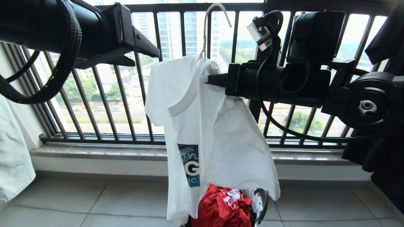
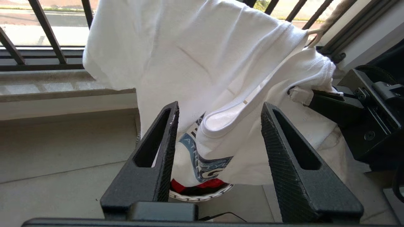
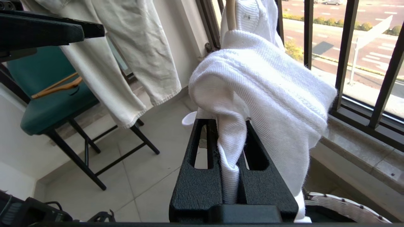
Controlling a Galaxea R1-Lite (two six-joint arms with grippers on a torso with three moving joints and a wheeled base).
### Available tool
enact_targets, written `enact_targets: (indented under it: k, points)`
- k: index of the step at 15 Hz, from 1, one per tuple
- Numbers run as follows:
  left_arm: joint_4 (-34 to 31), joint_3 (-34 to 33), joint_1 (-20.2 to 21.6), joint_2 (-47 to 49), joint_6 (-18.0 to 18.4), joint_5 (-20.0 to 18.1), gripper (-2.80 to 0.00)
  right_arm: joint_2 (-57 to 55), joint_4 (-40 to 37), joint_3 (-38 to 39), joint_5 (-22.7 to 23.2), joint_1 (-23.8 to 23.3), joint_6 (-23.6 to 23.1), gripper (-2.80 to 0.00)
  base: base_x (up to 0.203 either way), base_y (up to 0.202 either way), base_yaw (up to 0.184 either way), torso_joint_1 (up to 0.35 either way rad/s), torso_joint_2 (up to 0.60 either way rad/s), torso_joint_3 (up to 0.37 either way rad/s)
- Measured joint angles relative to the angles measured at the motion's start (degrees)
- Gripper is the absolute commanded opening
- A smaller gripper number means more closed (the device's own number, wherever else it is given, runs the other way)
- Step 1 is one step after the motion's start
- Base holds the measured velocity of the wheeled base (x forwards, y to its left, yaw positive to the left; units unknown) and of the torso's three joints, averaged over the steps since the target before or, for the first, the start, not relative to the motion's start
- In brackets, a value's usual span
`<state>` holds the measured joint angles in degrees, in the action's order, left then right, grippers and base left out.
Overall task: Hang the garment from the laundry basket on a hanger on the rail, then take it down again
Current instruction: Hang the clothes rack on the clothesline
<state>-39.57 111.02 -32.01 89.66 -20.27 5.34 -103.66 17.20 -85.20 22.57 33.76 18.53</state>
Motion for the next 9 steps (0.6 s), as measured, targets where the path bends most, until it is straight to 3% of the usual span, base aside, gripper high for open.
enact_targets:
  k: [2,5,9]
  points:
    - [-0.1,0.0,3.6,-0.5,4.8,-1.8,-2.8,0.0,-0.3,0.0,1.9,-1.1,0.0,-2.8,0.0,0.0,0.0,0.0,0.0,0.0]
    - [-0.8,-0.1,8.4,-1.2,14.3,-10.8,-2.8,0.1,-2.7,0.0,5.8,-2.3,0.0,-2.8,0.0,0.0,0.0,0.0,0.0,0.0]
    - [-6.4,-0.1,13.4,-1.7,28.9,-23.0,-2.8,0.6,-5.0,-0.2,13.3,-4.5,0.0,-2.8,0.0,0.0,0.0,0.0,0.0,0.0]
